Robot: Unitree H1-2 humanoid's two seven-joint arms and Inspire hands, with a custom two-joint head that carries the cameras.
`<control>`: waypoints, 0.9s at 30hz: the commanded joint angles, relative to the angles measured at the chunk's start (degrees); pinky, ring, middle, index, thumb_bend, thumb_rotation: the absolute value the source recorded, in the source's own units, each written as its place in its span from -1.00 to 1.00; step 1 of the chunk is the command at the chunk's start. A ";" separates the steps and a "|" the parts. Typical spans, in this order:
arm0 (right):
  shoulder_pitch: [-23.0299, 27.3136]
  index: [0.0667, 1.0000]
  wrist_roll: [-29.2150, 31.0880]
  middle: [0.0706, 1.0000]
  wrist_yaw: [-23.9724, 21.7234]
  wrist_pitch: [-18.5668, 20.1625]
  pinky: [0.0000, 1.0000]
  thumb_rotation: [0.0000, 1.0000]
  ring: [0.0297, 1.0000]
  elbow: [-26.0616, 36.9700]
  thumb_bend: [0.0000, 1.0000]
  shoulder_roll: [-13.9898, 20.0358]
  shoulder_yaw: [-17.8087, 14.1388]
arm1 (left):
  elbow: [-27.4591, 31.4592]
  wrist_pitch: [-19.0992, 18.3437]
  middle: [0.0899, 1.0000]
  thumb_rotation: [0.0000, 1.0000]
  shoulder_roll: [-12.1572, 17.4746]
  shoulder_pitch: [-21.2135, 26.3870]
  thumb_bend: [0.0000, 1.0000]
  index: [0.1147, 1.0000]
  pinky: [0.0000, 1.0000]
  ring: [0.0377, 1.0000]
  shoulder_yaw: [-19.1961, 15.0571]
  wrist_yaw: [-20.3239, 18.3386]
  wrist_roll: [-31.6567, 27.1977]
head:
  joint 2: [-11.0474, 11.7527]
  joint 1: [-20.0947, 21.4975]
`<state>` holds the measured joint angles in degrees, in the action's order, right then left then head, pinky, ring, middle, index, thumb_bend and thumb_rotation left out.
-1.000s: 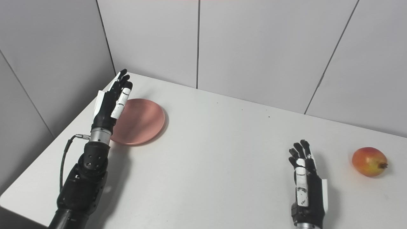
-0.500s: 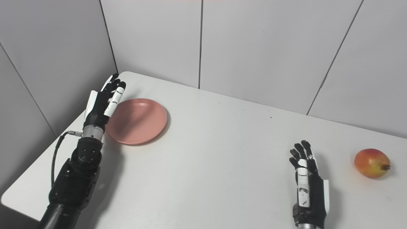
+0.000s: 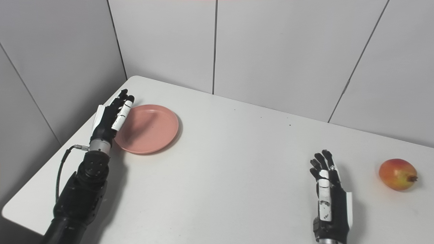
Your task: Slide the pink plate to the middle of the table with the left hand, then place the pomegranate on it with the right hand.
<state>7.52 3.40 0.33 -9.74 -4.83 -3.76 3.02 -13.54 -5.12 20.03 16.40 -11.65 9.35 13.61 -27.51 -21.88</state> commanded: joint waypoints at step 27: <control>-1.66 0.78 -0.30 0.73 -0.53 -1.93 0.79 0.74 0.72 -1.21 -0.06 0.30 -0.21 | 5.35 -2.63 0.92 1.00 -3.79 1.75 0.17 0.90 0.88 0.88 1.30 -4.77 -11.67 | -0.60 0.11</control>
<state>7.42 3.10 0.35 -9.73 -4.68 -3.68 3.05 -10.43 -8.26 16.01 16.72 -10.47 5.22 2.52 -28.04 -21.71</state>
